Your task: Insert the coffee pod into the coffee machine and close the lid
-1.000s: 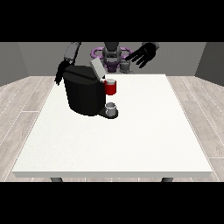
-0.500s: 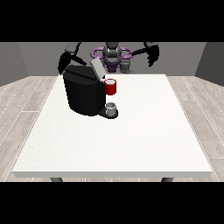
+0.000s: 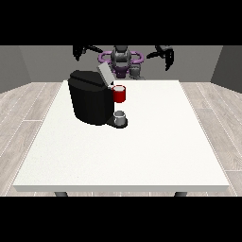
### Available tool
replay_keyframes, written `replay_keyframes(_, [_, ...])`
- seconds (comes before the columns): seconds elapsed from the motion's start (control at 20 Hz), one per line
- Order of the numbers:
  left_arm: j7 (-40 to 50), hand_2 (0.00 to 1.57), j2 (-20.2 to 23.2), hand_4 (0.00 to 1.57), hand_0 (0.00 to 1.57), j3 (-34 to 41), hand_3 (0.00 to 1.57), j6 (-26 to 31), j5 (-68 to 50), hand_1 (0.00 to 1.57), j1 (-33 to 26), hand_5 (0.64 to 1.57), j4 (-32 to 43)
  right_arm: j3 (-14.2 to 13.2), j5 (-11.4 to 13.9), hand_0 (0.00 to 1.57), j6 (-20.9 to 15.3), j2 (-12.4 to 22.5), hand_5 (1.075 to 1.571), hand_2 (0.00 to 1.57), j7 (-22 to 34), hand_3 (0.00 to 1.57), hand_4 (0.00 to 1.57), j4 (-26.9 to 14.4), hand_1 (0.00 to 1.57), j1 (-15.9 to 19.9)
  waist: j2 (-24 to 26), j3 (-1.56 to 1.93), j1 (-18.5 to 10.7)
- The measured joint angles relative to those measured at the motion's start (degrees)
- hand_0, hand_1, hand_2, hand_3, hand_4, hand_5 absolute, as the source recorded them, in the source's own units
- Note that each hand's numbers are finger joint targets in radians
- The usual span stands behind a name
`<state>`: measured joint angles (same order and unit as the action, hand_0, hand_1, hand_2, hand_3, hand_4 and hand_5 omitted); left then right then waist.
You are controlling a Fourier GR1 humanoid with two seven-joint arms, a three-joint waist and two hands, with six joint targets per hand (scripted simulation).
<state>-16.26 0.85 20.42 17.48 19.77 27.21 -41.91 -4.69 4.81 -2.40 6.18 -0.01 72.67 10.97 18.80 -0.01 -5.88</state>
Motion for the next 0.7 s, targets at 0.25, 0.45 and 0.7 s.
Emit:
replay_keyframes(0.25, [2.1, 0.0, 0.2, 0.39, 0.0, -1.4, 0.0, 1.2, -2.5, 0.0, -2.2, 1.571, -6.0, 0.7, 0.6, 0.0, 1.3, 1.6, 1.571, 0.0, 1.0, 0.0, 0.0, 2.4, 0.0, 3.4, -2.5, 0.01, -1.2])
replay_keyframes(0.45, [3.5, 0.0, -0.3, 0.36, 0.0, -4.3, 0.0, 1.1, -4.7, 0.0, -4.1, 1.571, -11.5, -2.0, -0.9, 0.0, 1.0, 2.9, 1.571, 0.0, 3.6, 0.0, 0.11, 1.4, 0.0, 7.8, -5.0, 0.02, -3.2])
replay_keyframes(0.7, [6.7, 0.0, -0.6, 0.32, 0.0, -8.0, 0.0, -0.7, -7.6, 0.0, -4.6, 1.571, -17.4, -4.9, -4.1, 0.0, 2.2, 3.8, 1.571, 0.0, 4.6, 0.0, 0.19, -1.6, 0.0, 12.6, -9.1, 0.02, -4.3])
